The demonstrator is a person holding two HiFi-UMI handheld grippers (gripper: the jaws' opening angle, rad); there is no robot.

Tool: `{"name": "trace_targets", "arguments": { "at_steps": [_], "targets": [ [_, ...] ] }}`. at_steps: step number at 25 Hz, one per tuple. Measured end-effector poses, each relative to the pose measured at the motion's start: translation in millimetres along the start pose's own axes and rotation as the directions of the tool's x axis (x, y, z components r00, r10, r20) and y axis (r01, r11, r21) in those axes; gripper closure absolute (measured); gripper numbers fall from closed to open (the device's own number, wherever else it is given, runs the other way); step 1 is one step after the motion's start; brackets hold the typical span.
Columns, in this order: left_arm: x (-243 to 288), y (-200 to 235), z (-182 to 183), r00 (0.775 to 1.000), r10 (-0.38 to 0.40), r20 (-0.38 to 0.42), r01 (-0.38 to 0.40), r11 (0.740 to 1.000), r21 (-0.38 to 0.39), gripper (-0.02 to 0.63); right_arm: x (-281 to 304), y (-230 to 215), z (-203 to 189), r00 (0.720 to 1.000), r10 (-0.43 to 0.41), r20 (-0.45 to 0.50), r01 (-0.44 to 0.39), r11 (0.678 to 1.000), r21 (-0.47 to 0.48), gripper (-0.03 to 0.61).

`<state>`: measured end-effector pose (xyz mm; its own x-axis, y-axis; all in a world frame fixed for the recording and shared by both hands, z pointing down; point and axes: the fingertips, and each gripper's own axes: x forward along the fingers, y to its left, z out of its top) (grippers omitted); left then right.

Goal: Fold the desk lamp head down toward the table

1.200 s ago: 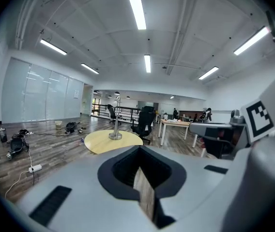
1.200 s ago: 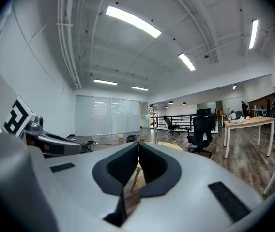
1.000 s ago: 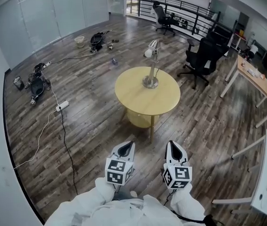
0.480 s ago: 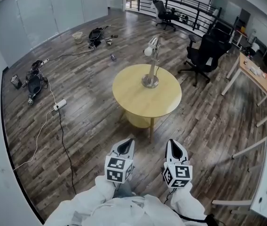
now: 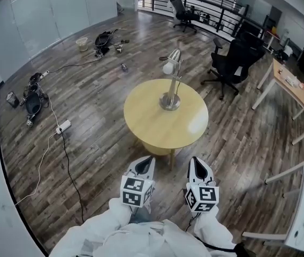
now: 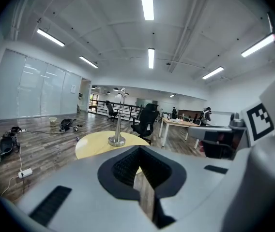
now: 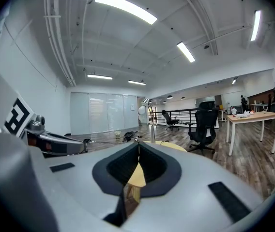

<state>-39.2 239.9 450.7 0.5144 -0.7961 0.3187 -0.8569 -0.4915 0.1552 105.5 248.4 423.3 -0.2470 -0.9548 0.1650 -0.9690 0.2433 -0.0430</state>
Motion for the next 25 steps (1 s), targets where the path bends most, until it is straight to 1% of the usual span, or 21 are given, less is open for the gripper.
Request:
{"name": "trace_targets", "arguments": {
  "at_steps": [6, 10, 17, 25],
  "targets": [
    [58, 45, 42, 1.000, -0.015, 0.010, 0.014, 0.999, 0.030, 0.614, 74, -14, 29, 0.999, -0.018, 0.026, 0.018, 1.000, -0.002, 0.566],
    [95, 75, 61, 1.000, -0.028, 0.010, 0.027, 0.999, 0.041, 0.614, 121, -22, 42, 0.999, -0.038, 0.039, 0.038, 0.999, 0.000, 0.566],
    [148, 114, 78, 0.999, -0.032, -0.002, 0.032, 0.998, 0.048, 0.614, 178, -37, 49, 0.998, -0.059, 0.027, 0.059, 0.998, 0.001, 0.566],
    [200, 148, 74, 0.999, -0.020, -0.050, 0.021, 1.000, 0.018, 0.614, 238, -59, 51, 0.999, -0.036, 0.005, 0.036, 0.999, 0.001, 0.566]
  ]
}}
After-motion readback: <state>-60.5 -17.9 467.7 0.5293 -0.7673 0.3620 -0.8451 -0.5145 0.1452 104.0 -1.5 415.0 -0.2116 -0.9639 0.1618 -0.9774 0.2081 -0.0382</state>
